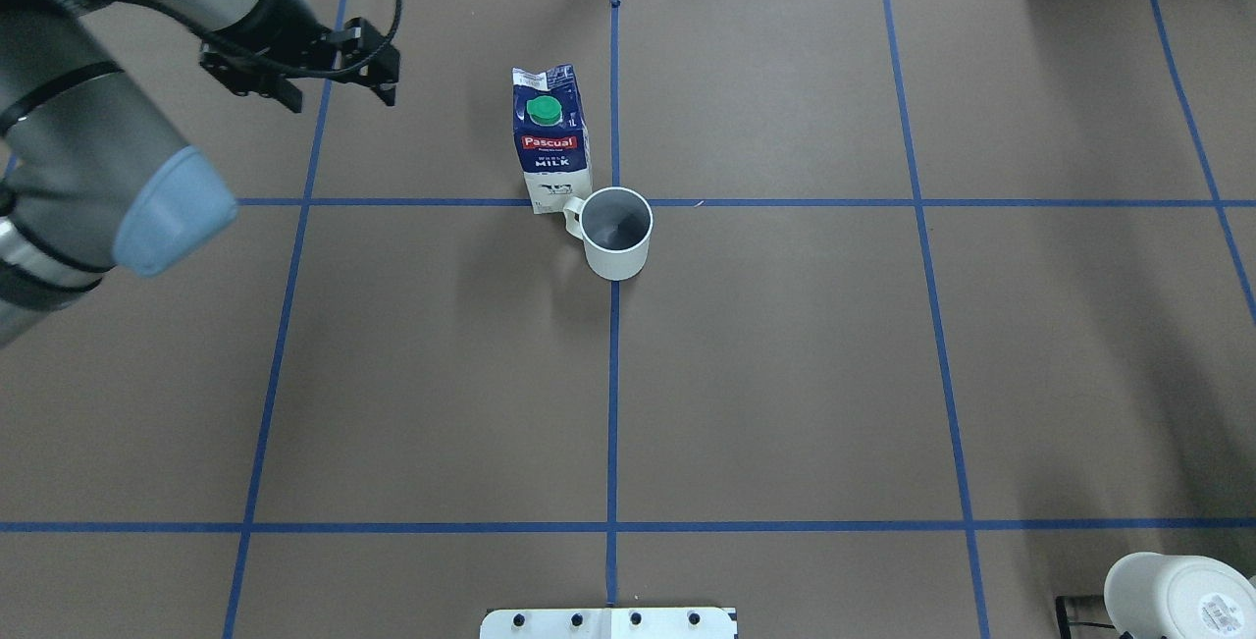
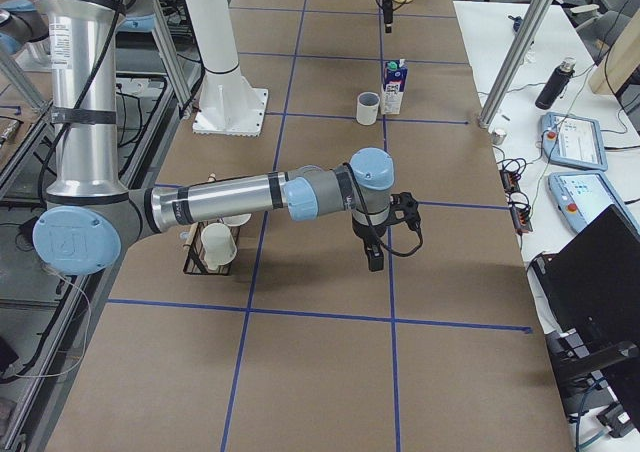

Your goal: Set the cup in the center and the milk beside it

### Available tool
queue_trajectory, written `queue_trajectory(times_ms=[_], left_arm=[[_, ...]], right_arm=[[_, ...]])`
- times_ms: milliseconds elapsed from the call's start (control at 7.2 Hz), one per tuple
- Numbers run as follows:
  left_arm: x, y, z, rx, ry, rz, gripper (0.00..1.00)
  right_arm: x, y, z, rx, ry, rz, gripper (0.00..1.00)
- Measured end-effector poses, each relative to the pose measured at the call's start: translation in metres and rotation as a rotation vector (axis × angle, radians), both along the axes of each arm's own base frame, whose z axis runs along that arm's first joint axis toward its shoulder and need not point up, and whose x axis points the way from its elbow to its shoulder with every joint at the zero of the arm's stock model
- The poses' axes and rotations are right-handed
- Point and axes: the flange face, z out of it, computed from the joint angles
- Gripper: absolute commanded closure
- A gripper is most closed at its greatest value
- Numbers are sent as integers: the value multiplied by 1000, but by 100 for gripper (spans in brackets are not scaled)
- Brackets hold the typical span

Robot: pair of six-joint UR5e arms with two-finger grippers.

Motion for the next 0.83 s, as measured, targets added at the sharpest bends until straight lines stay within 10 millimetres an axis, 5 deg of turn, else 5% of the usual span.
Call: queue_trajectory(times_ms=[278,556,833], left_arm=[[-79,27,93,78,-110,67,2],[-178,54,203,98,-222,145,2],[-263,83,270,10,-160,124,2]], right_arm=[[0,-2,1,0,2,0,0],[0,-4,-1,-1,1,4,0],[-1,-4,-2,-2,-5,4,0]])
